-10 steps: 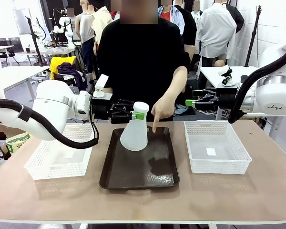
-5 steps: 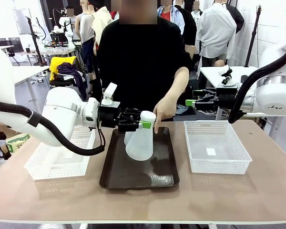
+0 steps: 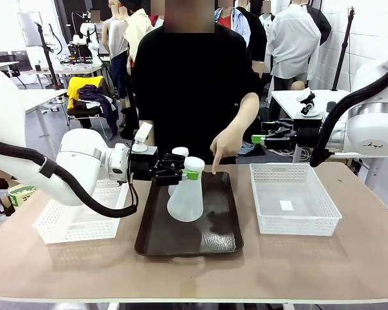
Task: Prepare the laboratory tools.
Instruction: Place the picked Big flask upright in the Handle tray as directed by the person.
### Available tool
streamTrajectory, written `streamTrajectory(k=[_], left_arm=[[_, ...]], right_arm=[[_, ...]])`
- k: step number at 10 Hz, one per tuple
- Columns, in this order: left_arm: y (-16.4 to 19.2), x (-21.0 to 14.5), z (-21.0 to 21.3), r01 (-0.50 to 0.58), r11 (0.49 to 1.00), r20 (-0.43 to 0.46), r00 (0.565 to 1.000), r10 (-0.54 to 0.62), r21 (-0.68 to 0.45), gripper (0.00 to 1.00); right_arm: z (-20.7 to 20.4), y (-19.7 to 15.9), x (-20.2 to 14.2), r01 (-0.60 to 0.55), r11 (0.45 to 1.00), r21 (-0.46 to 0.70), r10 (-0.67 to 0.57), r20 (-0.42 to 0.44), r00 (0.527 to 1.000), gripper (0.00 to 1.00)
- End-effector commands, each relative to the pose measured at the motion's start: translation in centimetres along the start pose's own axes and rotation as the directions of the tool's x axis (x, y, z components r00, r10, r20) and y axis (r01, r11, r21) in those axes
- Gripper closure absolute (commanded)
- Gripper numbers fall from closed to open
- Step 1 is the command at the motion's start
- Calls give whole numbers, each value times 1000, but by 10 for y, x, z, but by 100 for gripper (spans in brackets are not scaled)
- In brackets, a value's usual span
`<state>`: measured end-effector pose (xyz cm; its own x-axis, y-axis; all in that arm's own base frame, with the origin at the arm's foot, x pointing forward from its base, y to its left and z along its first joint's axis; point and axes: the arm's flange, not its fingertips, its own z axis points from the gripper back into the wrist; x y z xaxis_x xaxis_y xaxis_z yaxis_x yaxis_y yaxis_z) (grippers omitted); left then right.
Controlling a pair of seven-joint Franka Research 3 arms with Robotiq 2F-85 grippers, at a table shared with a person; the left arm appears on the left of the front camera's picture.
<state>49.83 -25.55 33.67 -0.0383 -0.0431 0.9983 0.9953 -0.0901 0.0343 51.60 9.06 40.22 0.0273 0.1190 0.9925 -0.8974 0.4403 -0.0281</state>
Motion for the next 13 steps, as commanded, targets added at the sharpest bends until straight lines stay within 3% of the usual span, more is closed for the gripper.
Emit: streamTrajectory(k=[1,4,9,10,13], left_arm=[[-1,-11,11,35,999,109,993,-37,19,100],[4,-28,22,4,1000,159,987,-6,14,100],[11,-49,26,-45,998,113,993,39,53,100],[11,-50,26,-52,997,117,992,46,51,88],[11,-49,25,-60,997,100,994,54,57,29]], right_arm=[[-1,1,0,3,1000,-8,-3,-10,1000,0],[-1,1,0,3,1000,-8,-3,-10,1000,0],[-1,1,0,3,1000,-8,-3,-10,1000,0],[-1,1,0,3,1000,-8,-3,-10,1000,0],[-1,1,0,3,1000,-8,-3,-10,1000,0]])
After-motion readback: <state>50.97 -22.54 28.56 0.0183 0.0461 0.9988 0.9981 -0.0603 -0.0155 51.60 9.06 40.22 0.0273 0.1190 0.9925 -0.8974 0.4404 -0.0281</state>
